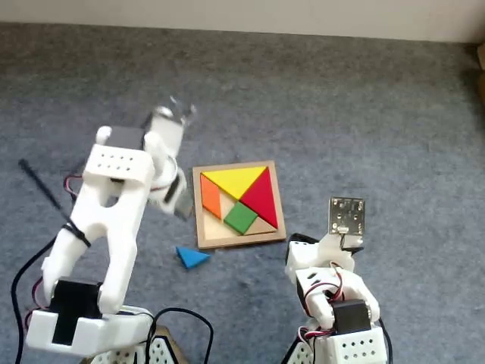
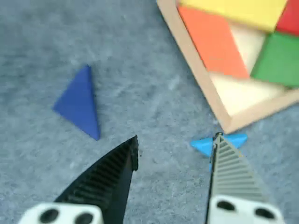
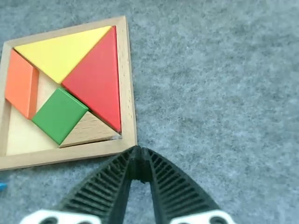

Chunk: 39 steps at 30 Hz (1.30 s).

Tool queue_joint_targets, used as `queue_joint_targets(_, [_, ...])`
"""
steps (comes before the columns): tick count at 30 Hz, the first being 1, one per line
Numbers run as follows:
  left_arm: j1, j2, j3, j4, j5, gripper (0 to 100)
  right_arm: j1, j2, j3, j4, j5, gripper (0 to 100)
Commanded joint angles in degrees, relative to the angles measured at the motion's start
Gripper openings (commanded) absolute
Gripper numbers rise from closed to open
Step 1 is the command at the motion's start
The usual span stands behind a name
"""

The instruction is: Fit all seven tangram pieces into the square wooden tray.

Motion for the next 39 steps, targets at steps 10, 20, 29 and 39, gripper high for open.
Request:
queue_joint_targets(10, [7.96,-2.07,21.32,-22.07,-9.93,26,1.10,0.22,7.78,0.13,0.62,0.4])
queue_joint_targets(20, [6.64,-2.77,24.22,-21.98,-17.32,26,1.19,0.22,7.78,0.13,0.62,0.4])
queue_joint_targets(29, [6.90,-2.77,12.53,-9.85,-17.49,26,1.19,0.22,7.78,0.13,0.62,0.4])
queue_joint_targets(39, [6.64,-2.77,12.97,-6.07,-35.60,26,1.19,0.22,7.78,0.22,0.62,0.4])
